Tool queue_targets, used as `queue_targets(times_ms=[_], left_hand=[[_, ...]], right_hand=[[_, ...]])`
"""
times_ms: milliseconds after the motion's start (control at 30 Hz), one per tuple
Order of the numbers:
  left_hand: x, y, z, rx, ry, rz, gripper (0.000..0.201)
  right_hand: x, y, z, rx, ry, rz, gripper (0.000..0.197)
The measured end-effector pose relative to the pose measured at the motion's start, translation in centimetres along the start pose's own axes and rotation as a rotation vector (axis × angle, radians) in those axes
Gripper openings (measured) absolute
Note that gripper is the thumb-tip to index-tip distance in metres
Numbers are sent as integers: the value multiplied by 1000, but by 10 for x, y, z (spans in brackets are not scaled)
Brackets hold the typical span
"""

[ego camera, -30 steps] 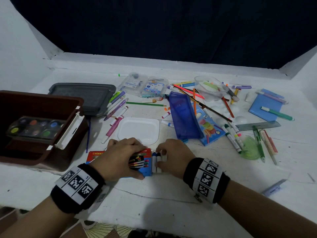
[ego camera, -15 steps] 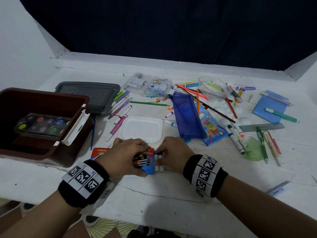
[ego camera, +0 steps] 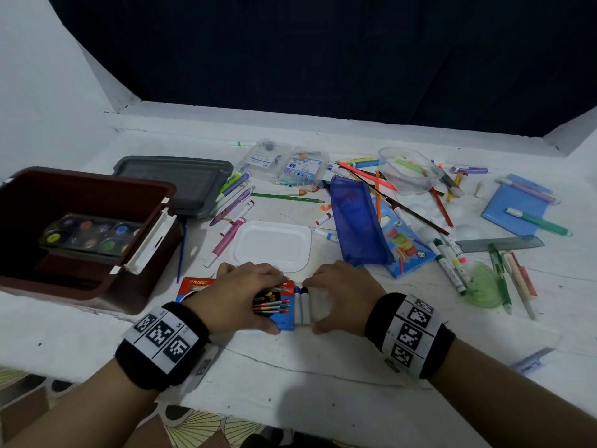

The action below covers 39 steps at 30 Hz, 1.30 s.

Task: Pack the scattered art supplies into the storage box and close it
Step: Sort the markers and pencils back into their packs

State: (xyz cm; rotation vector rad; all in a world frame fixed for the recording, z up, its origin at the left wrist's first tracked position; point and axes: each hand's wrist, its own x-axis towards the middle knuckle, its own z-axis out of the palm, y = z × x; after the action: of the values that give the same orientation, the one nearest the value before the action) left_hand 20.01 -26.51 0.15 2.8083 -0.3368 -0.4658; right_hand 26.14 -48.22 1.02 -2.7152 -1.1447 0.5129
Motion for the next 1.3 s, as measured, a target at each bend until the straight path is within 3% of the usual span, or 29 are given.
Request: queue_targets(times_ms=[233,333,433,500,700,767,933,1133,1300], left_hand=[[-1,2,0,22,9,-19,82],[-1,1,-3,2,16,-13,77],[3,-1,-6,-21,3,-2,80],[6,-2,-3,-57,71,24,85],[25,44,-11,-364,432,131,26],[36,65,-17,-440,478,164,19],[72,109,-29,-589,534,187,20],[123,159,-35,-671,524,172,23],[165,202,-31,-787,414,193,21]], right_hand=[[12,-4,12,73,18,-31,59],[12,-2,11,118,13,-43,50],[5,5,9,261,52,-20,40],[-4,14,7,339,142,24,42],[-44,46,-8,450,497,107,16],[-55,63,-12,437,614,129,6],[-80,117,-26,448,786,223,16],[-115,197,-43,449,809,322,16],[-127,283,-71,372,695,340,11]])
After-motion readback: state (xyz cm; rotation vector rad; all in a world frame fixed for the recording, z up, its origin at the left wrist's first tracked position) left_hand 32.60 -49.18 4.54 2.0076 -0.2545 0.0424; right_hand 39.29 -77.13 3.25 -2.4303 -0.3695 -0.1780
